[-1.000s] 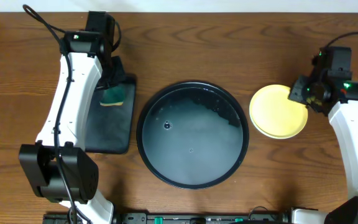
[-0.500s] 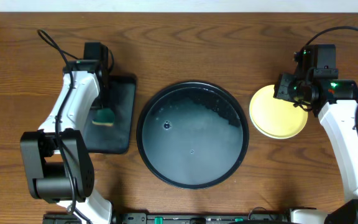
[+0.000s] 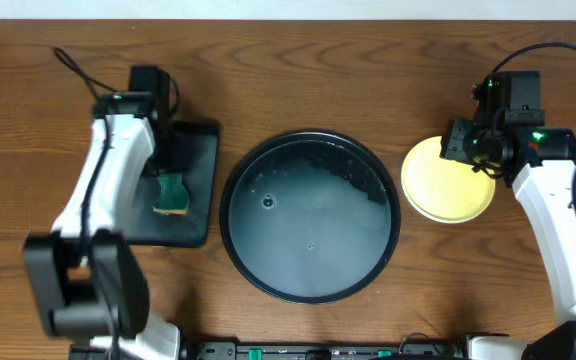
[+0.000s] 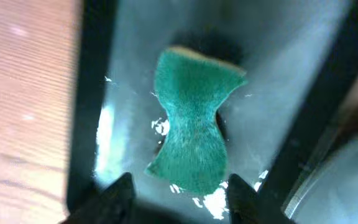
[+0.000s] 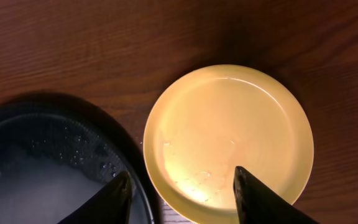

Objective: Clean dirty plates on tray and stack at the side

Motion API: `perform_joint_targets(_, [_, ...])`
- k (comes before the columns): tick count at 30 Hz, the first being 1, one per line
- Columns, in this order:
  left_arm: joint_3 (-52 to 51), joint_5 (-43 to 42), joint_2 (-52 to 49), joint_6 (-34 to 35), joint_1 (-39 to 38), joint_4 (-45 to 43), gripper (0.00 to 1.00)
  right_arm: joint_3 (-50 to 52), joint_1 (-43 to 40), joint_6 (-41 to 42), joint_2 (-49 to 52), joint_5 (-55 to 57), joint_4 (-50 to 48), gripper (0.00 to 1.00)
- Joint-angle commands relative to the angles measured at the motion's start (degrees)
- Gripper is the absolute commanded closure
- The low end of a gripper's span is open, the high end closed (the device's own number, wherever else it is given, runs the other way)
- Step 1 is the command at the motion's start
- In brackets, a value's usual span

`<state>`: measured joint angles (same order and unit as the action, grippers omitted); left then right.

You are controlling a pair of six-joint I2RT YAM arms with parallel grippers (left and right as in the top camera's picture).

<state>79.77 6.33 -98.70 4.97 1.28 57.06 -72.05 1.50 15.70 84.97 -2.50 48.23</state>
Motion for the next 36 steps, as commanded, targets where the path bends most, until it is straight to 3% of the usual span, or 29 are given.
perform_joint_targets(1, [4.5, -0.8, 9.7, 0.2, 0.0, 0.8, 0.27, -5.2, 1.4, -2.1, -1.8, -1.0, 0.5, 0.39])
perform_joint_targets(2, [4.5, -0.8, 12.1, 0.2, 0.0, 0.7, 0.27, -7.1, 1.6, -3.6, -2.2, -1.0, 1.4, 0.25])
perform_joint_targets(3, [4.5, -0.8, 13.4, 0.2, 0.0, 0.7, 0.27, -8.5, 1.6, -4.3, -2.6, -1.0, 2.2, 0.19])
perform_joint_targets(4, [4.5, -0.8, 15.3, 0.2, 0.0, 0.7, 0.27, -10.2, 1.6, -4.6, -3.2, -1.0, 3.2, 0.01])
perform_joint_targets(12, [4.5, -0.8, 23.0, 0.2, 0.0, 0.7, 0.26, -20.9, 1.6, -3.3, -12.7, -1.0, 4.6, 0.01])
perform_joint_targets(23, [4.5, -0.8, 23.5, 0.2, 0.0, 0.8, 0.26, -21.0, 1.6, -2.9, -25.0, -1.0, 4.7, 0.01])
perform_joint_targets(36, [4.5, -0.8, 23.5, 0.2, 0.0, 0.8, 0.26, -19.1, 1.5, -3.1, -28.6, 0.2, 7.1, 0.01])
